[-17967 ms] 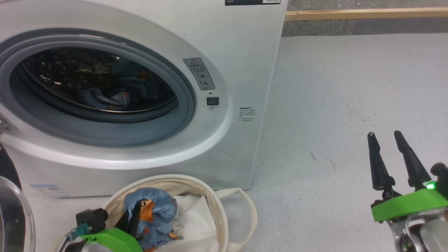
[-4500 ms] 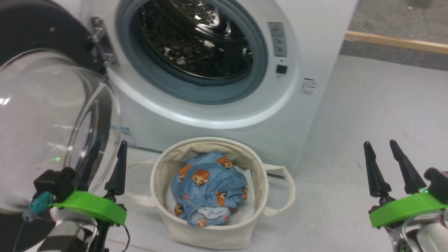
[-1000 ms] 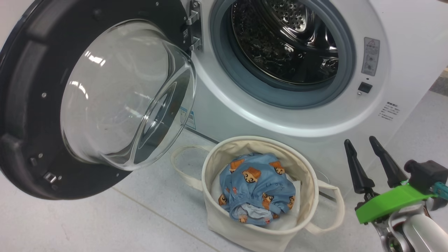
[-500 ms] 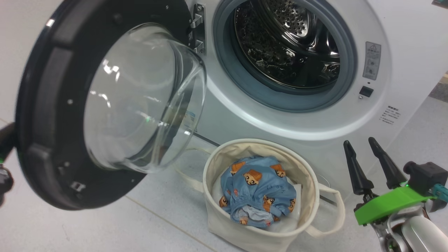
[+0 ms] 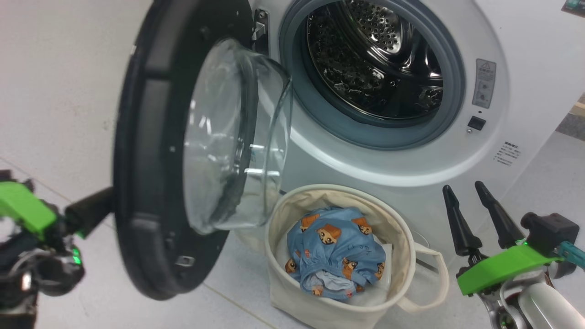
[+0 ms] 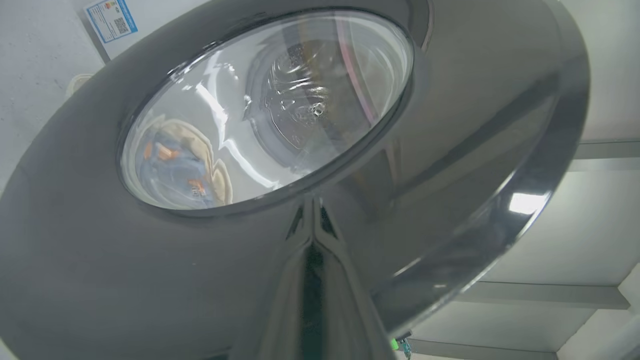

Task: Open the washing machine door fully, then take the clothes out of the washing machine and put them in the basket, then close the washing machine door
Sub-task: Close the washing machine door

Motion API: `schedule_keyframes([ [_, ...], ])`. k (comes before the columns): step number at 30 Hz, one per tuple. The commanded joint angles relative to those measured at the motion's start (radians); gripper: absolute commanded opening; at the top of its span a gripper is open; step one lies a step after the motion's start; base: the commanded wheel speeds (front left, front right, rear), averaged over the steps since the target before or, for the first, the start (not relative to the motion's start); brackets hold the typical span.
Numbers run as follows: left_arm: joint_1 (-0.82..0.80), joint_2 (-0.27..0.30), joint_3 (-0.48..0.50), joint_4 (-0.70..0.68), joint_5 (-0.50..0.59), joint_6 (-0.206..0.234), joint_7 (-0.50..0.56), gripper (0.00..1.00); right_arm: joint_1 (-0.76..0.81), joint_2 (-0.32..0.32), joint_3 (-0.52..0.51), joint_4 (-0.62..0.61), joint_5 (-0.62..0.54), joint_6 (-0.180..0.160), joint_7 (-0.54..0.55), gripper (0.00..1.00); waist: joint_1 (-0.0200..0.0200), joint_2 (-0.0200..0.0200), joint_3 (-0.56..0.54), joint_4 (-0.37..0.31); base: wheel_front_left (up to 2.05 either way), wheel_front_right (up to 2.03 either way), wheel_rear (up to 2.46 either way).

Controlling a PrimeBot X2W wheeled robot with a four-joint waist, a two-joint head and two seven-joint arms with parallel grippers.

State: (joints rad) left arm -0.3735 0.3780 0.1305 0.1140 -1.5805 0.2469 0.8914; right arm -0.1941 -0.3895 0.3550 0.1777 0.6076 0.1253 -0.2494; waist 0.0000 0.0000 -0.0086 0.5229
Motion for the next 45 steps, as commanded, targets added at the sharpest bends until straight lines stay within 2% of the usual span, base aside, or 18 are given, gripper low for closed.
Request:
schedule_keyframes([
  [1,-0.034,0.024,0.023,-0.055,0.002,0.002,0.017,0.00,-0.008,-0.015,0.005,-0.028,-0.002,0.005,-0.012,1.00,0.0000,0.0000,-0.001,-0.002,0.00,0.00,0.00],
  [7,-0.018,-0.025,-0.057,-0.149,0.015,0.019,0.038,0.00,0.014,-0.006,-0.022,-0.034,-0.007,0.005,-0.012,1.00,0.0000,0.0000,-0.014,-0.012,0.00,0.00,0.00],
  [15,-0.020,-0.070,-0.106,-0.217,0.022,0.030,0.039,0.00,0.044,0.003,-0.042,-0.048,-0.020,0.005,-0.012,1.00,0.0000,0.0000,-0.014,-0.097,0.00,0.00,0.00],
  [23,-0.017,-0.095,-0.115,-0.216,0.053,0.018,-0.006,0.00,0.045,0.001,-0.047,-0.053,-0.022,0.005,-0.012,1.00,0.0000,0.0000,-0.009,-0.192,0.00,0.00,0.00],
  [35,-0.031,-0.134,-0.108,-0.179,0.079,-0.026,-0.073,0.00,0.032,-0.011,-0.045,-0.057,-0.022,0.005,-0.012,1.00,0.0000,0.0000,0.008,-0.347,0.00,0.00,0.00],
  [45,-0.064,-0.165,-0.092,-0.112,0.127,-0.087,-0.172,0.00,0.021,-0.015,-0.045,-0.054,-0.020,0.005,-0.012,1.00,0.0000,0.0000,0.017,-0.444,0.00,0.00,0.00],
])
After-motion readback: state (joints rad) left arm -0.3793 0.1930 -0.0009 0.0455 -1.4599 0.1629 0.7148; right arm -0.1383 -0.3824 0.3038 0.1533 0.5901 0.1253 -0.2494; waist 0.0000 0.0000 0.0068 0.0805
